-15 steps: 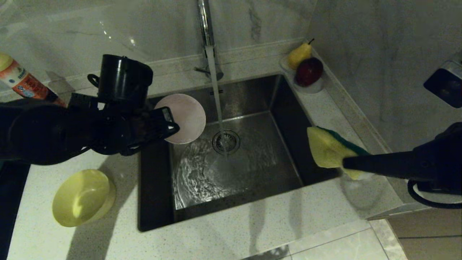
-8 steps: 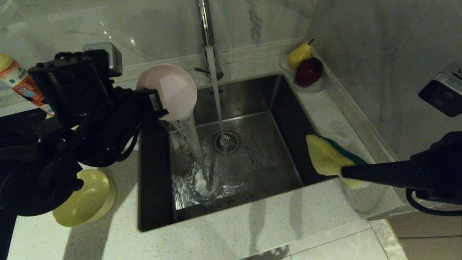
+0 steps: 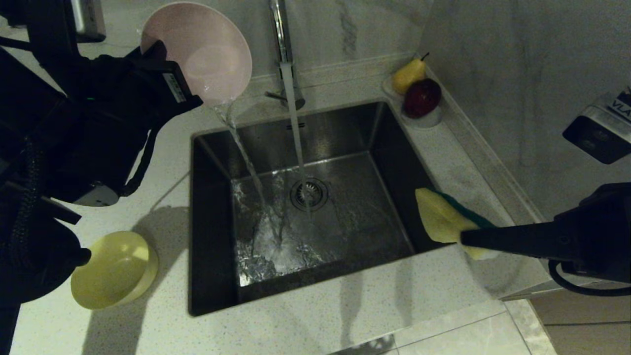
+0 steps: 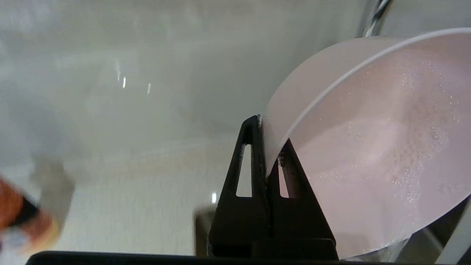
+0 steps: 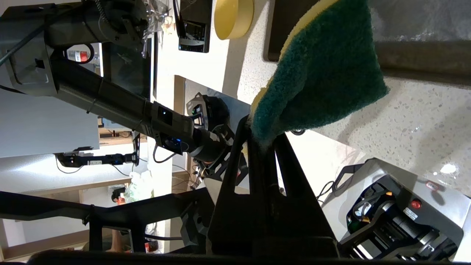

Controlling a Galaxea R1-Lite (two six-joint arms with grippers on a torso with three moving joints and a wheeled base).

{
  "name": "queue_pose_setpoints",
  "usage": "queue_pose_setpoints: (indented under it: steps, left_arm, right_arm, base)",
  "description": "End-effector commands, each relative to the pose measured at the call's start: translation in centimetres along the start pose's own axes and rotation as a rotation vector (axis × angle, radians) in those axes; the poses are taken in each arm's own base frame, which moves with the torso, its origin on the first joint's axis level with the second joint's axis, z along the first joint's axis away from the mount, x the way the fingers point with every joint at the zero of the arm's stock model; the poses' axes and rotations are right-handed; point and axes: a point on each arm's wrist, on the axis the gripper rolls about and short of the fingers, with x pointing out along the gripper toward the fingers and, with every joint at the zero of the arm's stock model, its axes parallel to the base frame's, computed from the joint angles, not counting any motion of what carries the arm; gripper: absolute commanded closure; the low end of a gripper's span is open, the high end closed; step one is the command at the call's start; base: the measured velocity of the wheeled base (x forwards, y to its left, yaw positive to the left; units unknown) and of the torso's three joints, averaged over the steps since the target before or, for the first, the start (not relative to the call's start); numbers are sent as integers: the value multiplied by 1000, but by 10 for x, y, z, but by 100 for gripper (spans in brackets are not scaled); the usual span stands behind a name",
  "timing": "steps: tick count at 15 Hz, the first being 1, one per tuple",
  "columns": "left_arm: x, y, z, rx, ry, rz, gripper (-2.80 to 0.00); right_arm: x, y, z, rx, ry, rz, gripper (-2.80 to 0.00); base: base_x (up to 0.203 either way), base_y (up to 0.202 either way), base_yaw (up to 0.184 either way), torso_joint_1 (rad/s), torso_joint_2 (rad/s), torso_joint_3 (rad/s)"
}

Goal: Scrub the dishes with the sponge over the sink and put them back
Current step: Rinse the bowl

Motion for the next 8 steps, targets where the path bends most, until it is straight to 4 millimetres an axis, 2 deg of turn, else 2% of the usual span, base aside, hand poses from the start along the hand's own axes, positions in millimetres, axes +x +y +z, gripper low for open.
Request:
queue_pose_setpoints:
  steps: [1,5,8]
  left_arm:
    - [-2,3,8,-17,-63,-10,0]
    - [-6,8,21,4,-174,-40,0]
    - [-7,9,23,0,-184,-54,0]
  right_arm:
    - [4,-3,0,8,8,0,0]
    - [7,-5,0,12,13,-1,0]
    - [6,-3,1,3,9,19,0]
  base:
    - [0,0,0,0,0,0]
    - [0,0,0,0,0,0]
    - [0,0,0,0,0,0]
